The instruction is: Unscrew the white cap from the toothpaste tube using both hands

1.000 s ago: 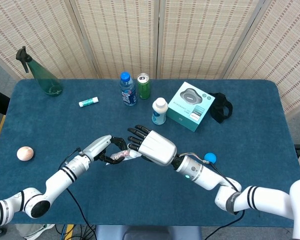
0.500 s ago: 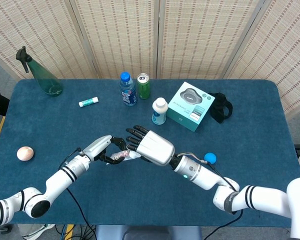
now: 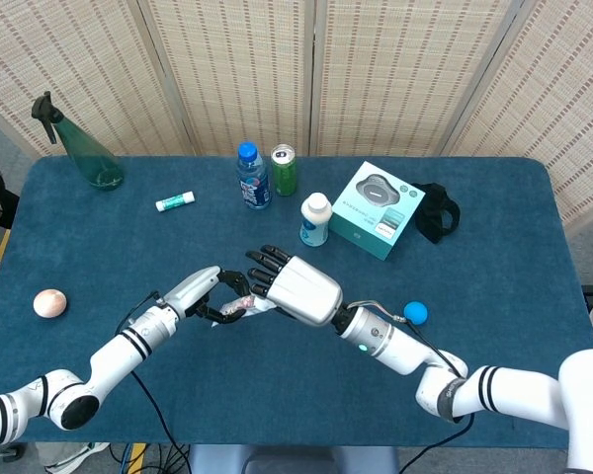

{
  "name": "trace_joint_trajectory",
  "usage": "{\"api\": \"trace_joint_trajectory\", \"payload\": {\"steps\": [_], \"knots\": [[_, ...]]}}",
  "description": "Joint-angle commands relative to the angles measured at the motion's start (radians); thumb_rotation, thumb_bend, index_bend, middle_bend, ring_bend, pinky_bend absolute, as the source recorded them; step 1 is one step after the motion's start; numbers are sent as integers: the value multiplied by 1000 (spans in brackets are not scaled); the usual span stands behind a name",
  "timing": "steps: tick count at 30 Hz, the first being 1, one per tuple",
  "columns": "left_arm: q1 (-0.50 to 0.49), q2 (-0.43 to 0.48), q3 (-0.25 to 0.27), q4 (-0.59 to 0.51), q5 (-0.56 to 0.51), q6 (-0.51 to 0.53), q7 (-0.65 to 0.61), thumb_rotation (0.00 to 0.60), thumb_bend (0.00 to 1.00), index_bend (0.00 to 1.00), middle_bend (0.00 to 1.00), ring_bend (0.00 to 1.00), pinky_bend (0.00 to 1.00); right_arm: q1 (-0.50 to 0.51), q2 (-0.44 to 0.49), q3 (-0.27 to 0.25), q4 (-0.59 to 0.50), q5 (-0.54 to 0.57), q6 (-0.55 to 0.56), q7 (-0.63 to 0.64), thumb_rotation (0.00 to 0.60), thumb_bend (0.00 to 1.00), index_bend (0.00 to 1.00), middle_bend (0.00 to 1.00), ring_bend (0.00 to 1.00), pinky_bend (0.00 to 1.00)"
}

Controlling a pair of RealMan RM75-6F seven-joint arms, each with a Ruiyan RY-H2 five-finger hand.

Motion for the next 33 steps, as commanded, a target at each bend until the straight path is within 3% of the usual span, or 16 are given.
{"api": "trace_joint_trajectory", "payload": {"steps": [1,16,33], "knots": [[1,-2,0,3,2,3,-4,600,455,554,583,364,253,0,-7,3,6,3,7,-4,600,162,624,421,161,231],[7,6,-10,12,-5,-11,-84,600,456,554,584,364,254,-6,-42,9,42,-7,73,-15,600,163,631,422,161,231],[10,30,-31,48,14,-51,-208,600,469,554,584,364,254,-24,17,-11,-21,22,43,-40,600,186,631,422,161,231]]}}
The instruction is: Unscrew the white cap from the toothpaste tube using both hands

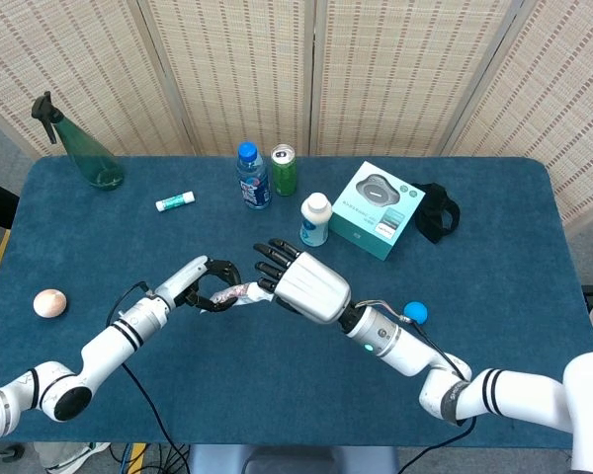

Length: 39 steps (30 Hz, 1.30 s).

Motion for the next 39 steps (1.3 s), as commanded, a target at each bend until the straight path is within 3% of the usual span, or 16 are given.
{"api": "trace_joint_trajectory", "payload": {"steps": [1,20,29,39], "knots": [[1,2,-2,6,2,-2,-11,600,469,554,584,364,255,-4,7,-3,-8,5,-4,-4,600,186,631,422,161,231],[4,21,-5,18,20,-12,-62,600,469,554,585,365,256,-28,26,-21,-27,2,8,-6,600,188,631,422,161,231],[28,-8,69,39,44,93,207,600,469,555,585,368,259,-95,159,-11,-111,-27,109,-2,600,187,631,422,161,231],[42,-110,105,84,-74,219,570,600,469,552,583,367,259,-198,358,-5,-202,-1,180,-16,600,187,630,422,162,231]]}}
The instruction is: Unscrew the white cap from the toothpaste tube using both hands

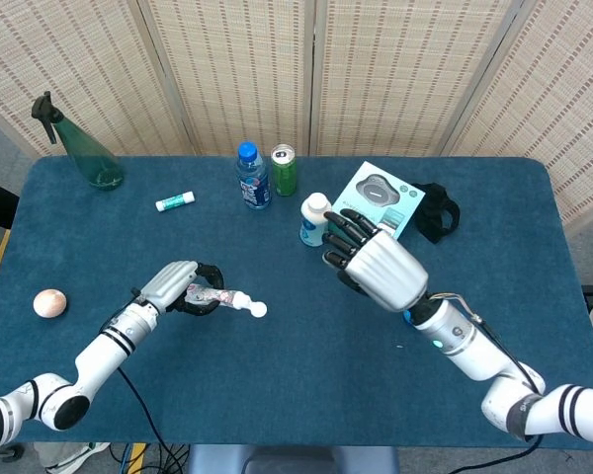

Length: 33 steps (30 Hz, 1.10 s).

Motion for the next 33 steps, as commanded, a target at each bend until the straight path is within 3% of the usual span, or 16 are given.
{"api": "trace_joint_trajectory", "payload": {"steps": [1,8,17,24,27,33], "knots": [[8,-62,24,30,-68,74,165,600,469,550,583,367,259,-40,53,0,-25,12,26,-2,600,187,630,422,162,231],[18,-145,55,85,-89,176,399,600,469,534,576,365,260,-98,111,-15,-24,17,53,19,600,187,624,422,162,231],[33,-202,71,124,-116,186,468,600,469,506,564,354,260,-137,132,-19,-21,19,70,37,600,187,624,422,162,231],[41,-175,72,93,-156,153,487,600,469,250,307,143,221,-176,159,-14,-19,33,95,33,600,188,619,422,162,231],[50,-156,69,70,-155,167,491,600,469,187,266,107,203,-193,171,-11,-21,40,105,32,600,187,617,422,162,231],[88,-86,66,-4,-143,222,488,600,469,178,253,105,198,-240,197,-14,-20,78,122,36,600,188,608,422,162,231]]}}
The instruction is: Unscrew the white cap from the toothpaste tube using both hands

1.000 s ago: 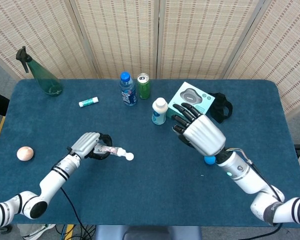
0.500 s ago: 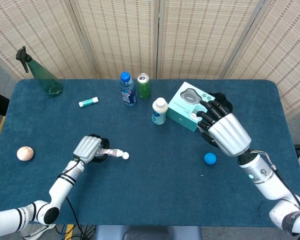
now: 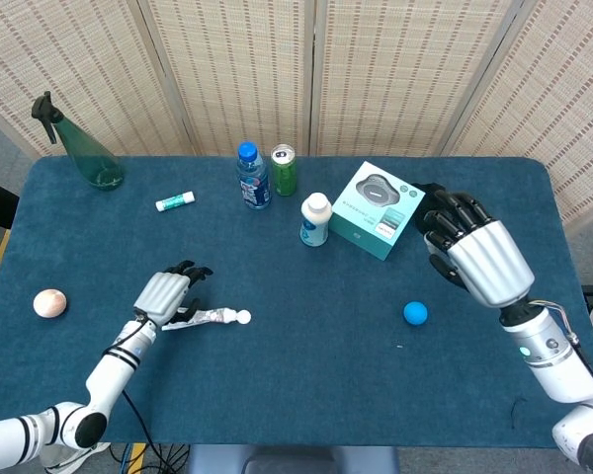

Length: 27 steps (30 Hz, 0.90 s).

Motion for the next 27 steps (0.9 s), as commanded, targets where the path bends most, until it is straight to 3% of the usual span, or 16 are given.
{"api": "trace_joint_trajectory", "payload": {"steps": [1,7,12,17,27], "knots": [[32,42,-2,-42,14,44,-11,600,469,179,253,107,198,-26,20,-6,-5,27,1,0,600,188,605,421,162,231],[113,98,13,-92,77,181,-15,600,469,201,253,110,198,-94,69,-39,-38,111,-26,-20,600,187,519,400,162,231],[194,136,25,-115,109,306,-8,600,469,212,253,110,193,-155,92,-68,-67,174,-32,-33,600,188,369,363,162,230],[269,173,33,-130,128,406,-10,600,367,217,253,110,191,-215,82,-85,-60,221,-2,-38,600,187,262,341,162,230],[396,219,60,-172,162,528,-20,600,348,221,253,111,189,-327,35,-112,-38,271,70,-26,600,178,237,309,132,230]]}}
